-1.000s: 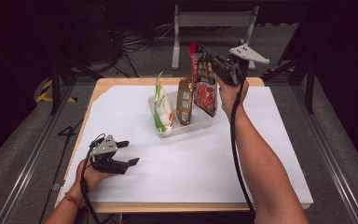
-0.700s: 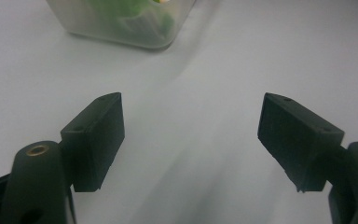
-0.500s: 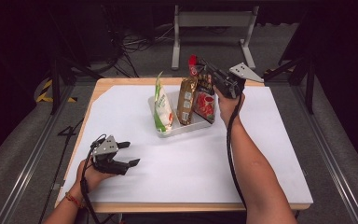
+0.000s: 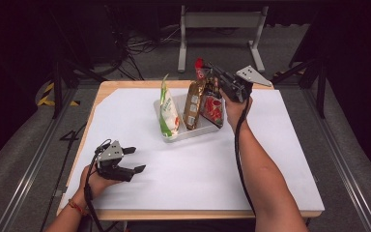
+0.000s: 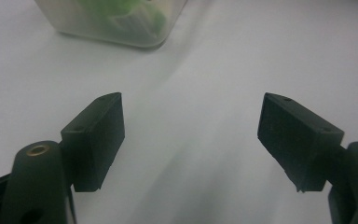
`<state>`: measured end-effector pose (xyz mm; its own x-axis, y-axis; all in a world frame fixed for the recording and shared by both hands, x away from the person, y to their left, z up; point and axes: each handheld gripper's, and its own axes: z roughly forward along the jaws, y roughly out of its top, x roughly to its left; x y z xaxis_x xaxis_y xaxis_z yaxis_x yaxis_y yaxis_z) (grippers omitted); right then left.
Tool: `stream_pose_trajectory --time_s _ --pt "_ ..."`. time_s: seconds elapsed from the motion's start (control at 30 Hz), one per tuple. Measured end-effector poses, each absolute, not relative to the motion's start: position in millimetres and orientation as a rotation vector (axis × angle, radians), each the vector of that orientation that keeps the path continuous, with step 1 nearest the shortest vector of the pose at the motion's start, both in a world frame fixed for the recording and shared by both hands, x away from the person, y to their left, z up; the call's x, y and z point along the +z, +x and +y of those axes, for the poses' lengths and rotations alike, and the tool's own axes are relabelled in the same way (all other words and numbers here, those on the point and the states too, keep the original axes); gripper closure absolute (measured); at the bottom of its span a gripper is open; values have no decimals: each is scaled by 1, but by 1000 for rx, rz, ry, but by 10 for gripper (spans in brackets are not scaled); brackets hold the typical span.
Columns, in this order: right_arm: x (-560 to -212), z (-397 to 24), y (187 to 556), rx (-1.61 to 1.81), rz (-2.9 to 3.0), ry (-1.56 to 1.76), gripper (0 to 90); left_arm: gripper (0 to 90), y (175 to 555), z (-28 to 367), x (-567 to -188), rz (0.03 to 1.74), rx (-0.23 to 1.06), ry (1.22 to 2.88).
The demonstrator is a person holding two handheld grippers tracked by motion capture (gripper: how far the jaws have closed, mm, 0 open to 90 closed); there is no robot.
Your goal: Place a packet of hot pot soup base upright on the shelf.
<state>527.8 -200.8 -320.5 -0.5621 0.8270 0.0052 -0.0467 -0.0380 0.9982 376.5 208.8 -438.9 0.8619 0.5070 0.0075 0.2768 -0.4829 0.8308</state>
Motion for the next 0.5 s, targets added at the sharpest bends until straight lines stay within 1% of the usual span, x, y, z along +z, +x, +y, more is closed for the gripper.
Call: stream_pose_trajectory --time_s 0.13,0.17,0.2,0.27,0.3,0.4,0.5 --pt "-320 -203 529 1655 1583 847 845 236 378 210 -440 571 301 2101" --pt "-320 -206 530 1679 1620 859 820 236 378 209 -441 571 302 2103" --pt "-319 -206 530 1652 1642 860 768 236 378 209 -441 569 302 2104" --pt "-317 -208 527 1590 1692 850 720 234 377 207 -440 565 304 2111" --pt "-315 -209 525 1570 1701 852 717 234 377 207 -440 565 304 2111" --pt "-310 -213 520 1526 1734 874 612 233 376 207 -440 574 307 2115" --pt "-308 -218 516 1519 1760 891 542 232 376 207 -441 575 307 2118"
